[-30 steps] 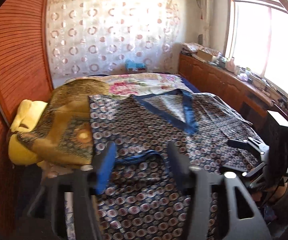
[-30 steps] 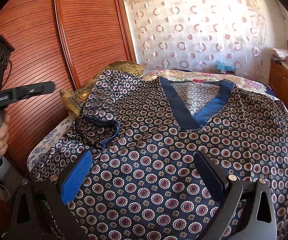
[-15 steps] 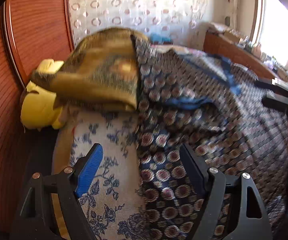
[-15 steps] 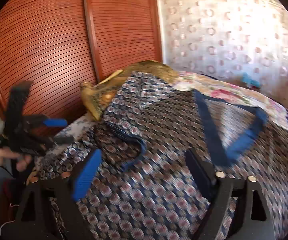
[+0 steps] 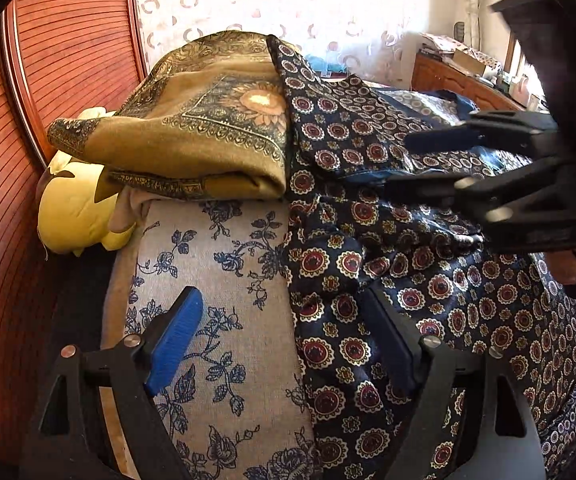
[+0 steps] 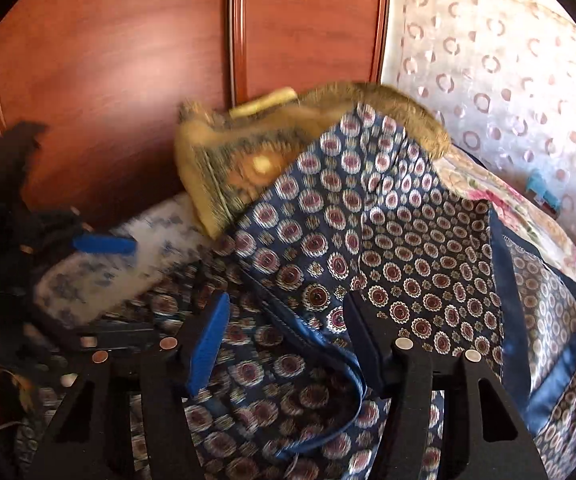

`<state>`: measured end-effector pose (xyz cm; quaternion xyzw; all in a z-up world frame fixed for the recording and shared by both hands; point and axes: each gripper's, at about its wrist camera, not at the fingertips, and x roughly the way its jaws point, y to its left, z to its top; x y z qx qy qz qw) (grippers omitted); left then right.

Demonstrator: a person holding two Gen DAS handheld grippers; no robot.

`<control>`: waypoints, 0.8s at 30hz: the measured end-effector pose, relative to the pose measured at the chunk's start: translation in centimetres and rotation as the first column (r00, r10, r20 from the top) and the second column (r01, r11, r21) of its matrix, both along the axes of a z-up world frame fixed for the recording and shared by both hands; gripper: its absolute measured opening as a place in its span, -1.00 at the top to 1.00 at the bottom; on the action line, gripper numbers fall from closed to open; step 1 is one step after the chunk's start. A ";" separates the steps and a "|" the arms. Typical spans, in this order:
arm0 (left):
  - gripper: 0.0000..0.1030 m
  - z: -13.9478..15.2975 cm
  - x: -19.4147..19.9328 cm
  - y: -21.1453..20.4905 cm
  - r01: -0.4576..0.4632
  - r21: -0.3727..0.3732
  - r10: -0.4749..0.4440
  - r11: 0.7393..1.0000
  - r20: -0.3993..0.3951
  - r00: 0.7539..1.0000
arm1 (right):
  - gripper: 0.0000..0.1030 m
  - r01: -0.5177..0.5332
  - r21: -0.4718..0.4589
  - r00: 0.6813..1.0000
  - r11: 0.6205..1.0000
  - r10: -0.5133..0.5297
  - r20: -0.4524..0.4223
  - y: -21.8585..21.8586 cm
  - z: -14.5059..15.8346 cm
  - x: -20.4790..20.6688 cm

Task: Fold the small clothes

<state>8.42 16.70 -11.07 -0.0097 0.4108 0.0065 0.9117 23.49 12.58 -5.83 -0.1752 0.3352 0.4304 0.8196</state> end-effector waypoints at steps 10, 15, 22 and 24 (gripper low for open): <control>-0.63 -0.1 0.2 0.2 -0.005 -0.001 0.005 1.000 0.018 1.000 | 0.76 0.070 -0.033 0.997 0.997 -0.070 -0.016 0.5 -1.3 2.8; -0.64 -0.2 0.2 0.2 -0.003 -0.003 0.003 1.000 0.019 1.000 | 0.73 0.290 0.098 0.954 0.952 -0.278 -0.115 -4.6 -0.7 5.2; -0.64 -0.2 0.2 0.2 -0.003 -0.003 0.003 1.000 0.019 1.000 | 0.27 0.372 0.076 0.926 0.925 -0.365 -0.095 -8.5 -0.7 5.7; -0.64 -0.1 0.1 0.2 -0.004 -0.001 0.004 1.000 0.019 1.000 | 0.23 0.363 0.088 0.931 0.928 -0.357 -0.075 -9.7 -0.2 4.6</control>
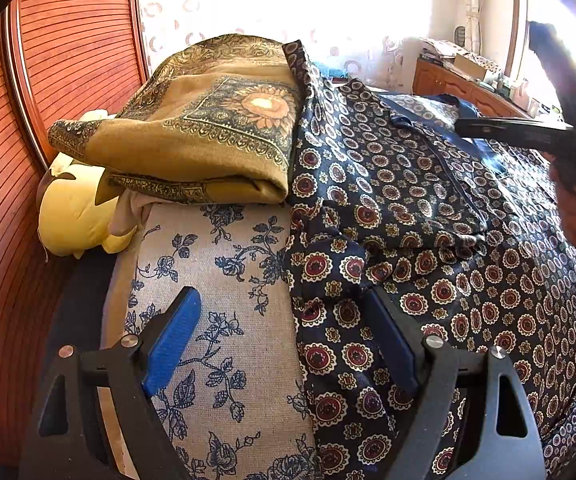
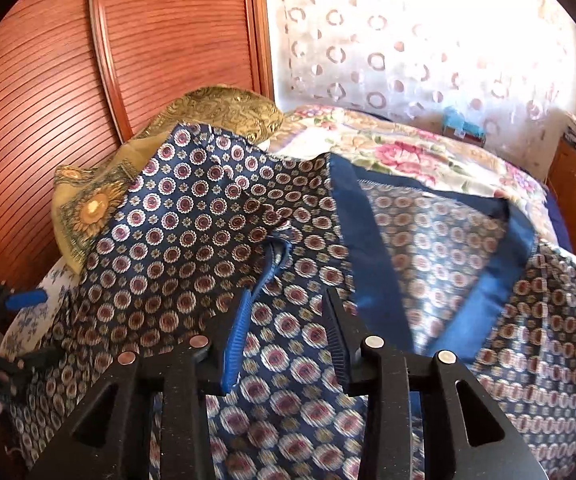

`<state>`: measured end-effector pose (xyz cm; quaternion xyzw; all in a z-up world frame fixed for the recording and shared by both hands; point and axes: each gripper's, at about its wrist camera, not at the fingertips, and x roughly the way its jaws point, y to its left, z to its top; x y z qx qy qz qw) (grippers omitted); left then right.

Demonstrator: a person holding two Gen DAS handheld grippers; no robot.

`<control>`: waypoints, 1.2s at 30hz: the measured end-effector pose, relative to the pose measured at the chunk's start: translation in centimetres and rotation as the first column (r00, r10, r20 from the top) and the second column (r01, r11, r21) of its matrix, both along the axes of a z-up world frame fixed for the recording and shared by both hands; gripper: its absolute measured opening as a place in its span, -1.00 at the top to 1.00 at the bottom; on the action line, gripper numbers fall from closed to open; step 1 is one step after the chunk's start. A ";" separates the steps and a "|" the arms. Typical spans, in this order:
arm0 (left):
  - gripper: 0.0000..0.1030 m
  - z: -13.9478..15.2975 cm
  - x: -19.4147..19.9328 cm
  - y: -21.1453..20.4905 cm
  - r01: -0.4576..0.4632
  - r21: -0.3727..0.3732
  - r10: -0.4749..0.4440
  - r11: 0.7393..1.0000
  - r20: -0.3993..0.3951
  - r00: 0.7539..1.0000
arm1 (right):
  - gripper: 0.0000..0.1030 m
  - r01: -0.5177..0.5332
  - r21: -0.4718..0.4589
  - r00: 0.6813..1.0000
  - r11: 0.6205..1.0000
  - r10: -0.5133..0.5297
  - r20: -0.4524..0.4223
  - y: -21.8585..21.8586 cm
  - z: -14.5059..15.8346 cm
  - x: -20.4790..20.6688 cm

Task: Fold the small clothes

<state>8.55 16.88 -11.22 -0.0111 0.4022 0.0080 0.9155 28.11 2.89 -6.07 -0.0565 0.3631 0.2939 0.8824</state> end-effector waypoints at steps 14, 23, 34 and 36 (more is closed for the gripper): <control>-0.64 5.7 -0.9 -3.4 0.021 -0.013 -0.019 1.000 0.140 0.990 | -0.05 0.147 0.044 0.988 0.988 -0.149 0.046 -16.1 2.4 -8.1; -0.64 6.9 3.3 -12.0 0.157 -0.019 -0.150 0.987 0.189 0.970 | -0.34 0.341 0.084 0.937 0.936 -0.345 0.046 -25.8 3.4 -12.0; -0.64 4.2 8.8 -23.1 0.339 -0.026 -0.337 0.940 0.070 0.939 | -0.34 0.471 0.049 0.882 0.881 -0.469 -0.052 -32.6 1.6 -12.9; -0.64 3.9 9.3 -24.5 0.364 -0.019 -0.362 0.931 0.052 0.931 | -0.34 0.488 0.055 0.872 0.871 -0.483 -0.085 -33.4 1.3 -12.8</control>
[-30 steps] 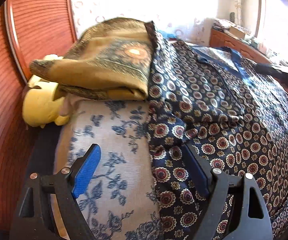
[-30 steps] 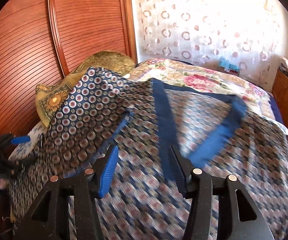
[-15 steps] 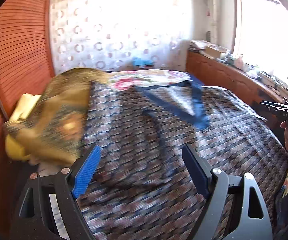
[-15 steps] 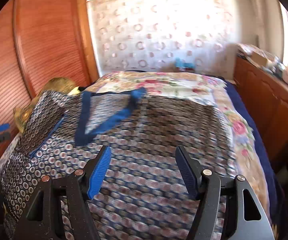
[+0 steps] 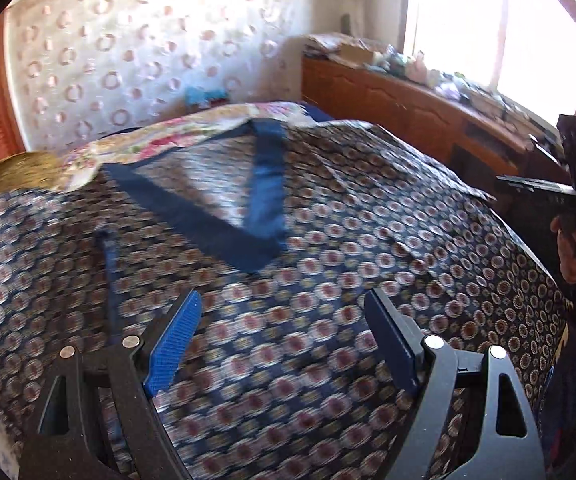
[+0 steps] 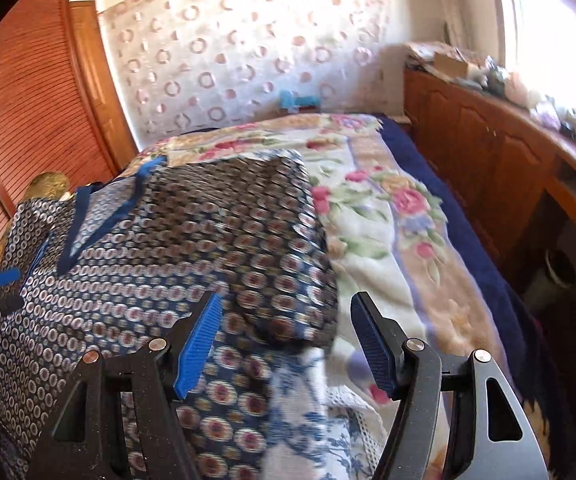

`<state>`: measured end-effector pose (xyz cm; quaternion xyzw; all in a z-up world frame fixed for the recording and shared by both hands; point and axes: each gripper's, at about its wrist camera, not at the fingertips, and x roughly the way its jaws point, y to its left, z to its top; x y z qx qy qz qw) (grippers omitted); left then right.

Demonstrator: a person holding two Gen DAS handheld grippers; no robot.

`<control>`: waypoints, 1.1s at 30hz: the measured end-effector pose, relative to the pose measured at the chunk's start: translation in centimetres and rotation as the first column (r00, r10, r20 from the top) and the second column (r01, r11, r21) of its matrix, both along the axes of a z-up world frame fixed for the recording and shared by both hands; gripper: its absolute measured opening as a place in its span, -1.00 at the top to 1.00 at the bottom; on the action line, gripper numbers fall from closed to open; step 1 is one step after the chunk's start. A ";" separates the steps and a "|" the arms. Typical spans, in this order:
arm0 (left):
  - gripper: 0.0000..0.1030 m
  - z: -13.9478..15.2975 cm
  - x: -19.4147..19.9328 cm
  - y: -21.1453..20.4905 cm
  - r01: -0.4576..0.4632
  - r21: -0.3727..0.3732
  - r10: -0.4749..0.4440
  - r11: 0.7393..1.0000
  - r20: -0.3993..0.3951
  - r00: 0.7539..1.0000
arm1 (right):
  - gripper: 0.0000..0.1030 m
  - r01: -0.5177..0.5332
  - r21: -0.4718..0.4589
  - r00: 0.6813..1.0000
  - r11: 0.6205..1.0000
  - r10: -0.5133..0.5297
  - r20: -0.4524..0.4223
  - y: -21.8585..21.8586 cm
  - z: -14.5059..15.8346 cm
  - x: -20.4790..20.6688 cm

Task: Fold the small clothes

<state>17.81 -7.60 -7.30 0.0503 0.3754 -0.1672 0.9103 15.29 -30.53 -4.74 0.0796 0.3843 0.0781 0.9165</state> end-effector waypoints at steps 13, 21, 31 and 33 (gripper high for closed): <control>-0.64 -2.6 1.8 -4.2 0.064 0.049 -0.058 0.997 -0.118 0.991 | -0.33 0.015 0.193 0.987 0.981 0.016 -0.163 -1.3 -1.2 2.4; -0.68 -2.8 1.7 -4.7 0.063 0.080 -0.054 0.995 -0.107 0.993 | 0.55 0.013 0.277 0.982 0.961 0.040 -0.183 -3.1 -1.1 2.9; -0.69 -3.0 1.8 -4.7 0.065 0.081 -0.056 0.995 -0.107 0.993 | 0.94 -0.034 0.126 0.999 0.991 0.036 -0.015 -1.0 3.0 1.5; -0.69 -3.0 1.9 -4.7 0.064 0.082 -0.055 0.995 -0.107 0.993 | 0.94 -0.075 0.089 0.997 0.993 0.073 0.022 0.2 4.4 1.1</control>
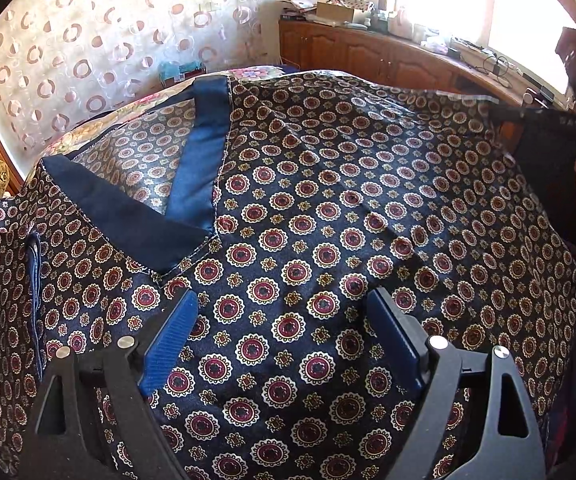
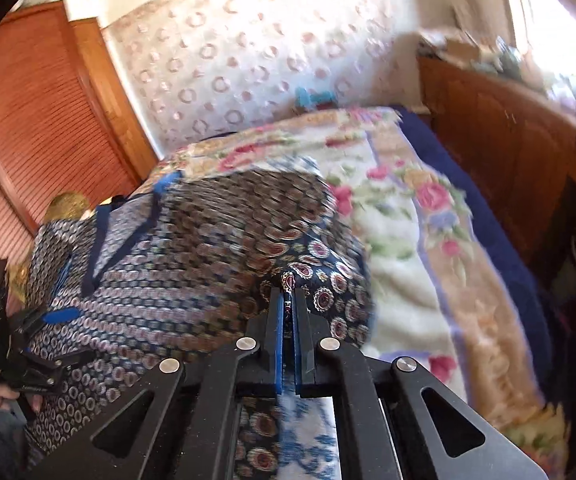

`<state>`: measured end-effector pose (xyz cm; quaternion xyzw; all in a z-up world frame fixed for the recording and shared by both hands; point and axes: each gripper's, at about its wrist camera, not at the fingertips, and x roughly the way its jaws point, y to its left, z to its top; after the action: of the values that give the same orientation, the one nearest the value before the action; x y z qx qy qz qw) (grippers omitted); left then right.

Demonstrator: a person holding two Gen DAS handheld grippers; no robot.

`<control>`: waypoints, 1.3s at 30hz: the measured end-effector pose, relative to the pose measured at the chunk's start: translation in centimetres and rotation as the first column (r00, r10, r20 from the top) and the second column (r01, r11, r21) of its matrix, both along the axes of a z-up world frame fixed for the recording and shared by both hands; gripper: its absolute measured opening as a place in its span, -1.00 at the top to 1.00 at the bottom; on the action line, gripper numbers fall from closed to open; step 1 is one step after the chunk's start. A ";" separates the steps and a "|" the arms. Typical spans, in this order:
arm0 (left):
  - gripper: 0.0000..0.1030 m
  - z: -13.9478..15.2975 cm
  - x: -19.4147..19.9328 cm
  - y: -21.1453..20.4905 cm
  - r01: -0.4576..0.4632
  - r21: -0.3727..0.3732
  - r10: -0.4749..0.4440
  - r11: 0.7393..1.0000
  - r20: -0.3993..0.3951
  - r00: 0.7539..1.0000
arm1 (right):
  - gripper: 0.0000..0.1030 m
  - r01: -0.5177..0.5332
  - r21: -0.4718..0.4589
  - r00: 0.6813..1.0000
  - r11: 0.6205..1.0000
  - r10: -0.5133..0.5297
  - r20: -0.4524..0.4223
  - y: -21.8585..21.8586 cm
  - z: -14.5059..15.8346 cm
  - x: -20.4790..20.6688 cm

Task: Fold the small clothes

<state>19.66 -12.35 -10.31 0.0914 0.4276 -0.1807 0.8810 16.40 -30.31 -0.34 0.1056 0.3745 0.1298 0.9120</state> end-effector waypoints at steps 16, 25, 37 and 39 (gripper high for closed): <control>-0.69 0.0 0.1 -0.1 -0.001 -0.002 0.001 1.000 0.000 1.000 | 0.48 -0.196 -0.085 0.980 0.977 0.191 -0.062 5.9 -1.7 -2.8; -0.69 0.0 0.1 -0.1 -0.002 -0.002 0.002 1.000 0.000 1.000 | 0.09 -0.003 -0.022 1.000 1.000 0.004 0.031 -1.3 0.5 -5.1; -0.69 0.0 0.1 0.0 -0.002 -0.002 0.002 1.000 0.000 1.000 | 0.08 0.103 0.081 0.971 0.991 -0.083 -0.223 -3.7 -5.5 0.8; -0.69 0.0 0.1 0.0 -0.002 -0.002 0.002 1.000 0.001 1.000 | 0.08 0.109 0.111 0.969 0.988 -0.081 -0.233 -3.6 -5.3 1.6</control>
<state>19.74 -12.37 -10.35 0.0901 0.4273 -0.1800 0.8814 17.96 -33.96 -5.68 0.1937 0.4622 0.0957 0.8601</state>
